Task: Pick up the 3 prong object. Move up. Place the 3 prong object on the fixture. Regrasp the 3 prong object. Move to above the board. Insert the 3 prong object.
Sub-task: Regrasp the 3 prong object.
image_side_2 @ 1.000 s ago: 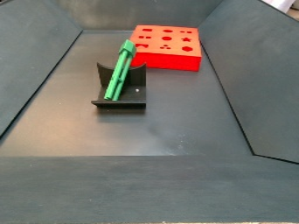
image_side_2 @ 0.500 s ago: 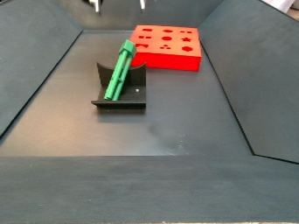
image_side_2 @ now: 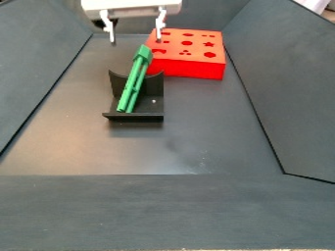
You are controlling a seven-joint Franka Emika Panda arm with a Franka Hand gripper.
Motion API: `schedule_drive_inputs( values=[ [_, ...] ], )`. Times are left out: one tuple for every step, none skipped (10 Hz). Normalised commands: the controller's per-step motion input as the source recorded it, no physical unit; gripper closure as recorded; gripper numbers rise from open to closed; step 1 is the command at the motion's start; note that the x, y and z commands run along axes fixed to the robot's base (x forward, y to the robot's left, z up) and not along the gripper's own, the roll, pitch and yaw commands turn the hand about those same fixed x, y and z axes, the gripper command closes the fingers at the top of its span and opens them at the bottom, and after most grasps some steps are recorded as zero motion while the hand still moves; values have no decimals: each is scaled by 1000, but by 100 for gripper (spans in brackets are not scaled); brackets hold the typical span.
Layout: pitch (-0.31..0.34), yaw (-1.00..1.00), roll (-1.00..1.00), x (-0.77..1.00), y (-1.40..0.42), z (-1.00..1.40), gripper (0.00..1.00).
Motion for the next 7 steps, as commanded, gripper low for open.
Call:
schedule_drive_inputs(
  values=[
    [-15, 54, 75, 159, -9, -1000, 0],
    [-18, 46, 75, 145, -18, -898, 0],
    [-17, 41, 74, 126, -22, -751, 0],
    [-12, 39, 76, 110, -23, -608, 0],
    [-6, 37, 78, 102, -21, -467, 0],
    [1, 36, 81, 97, -18, -285, 0],
    [0, 0, 0, 0, 0, 0, 100]
  ],
)
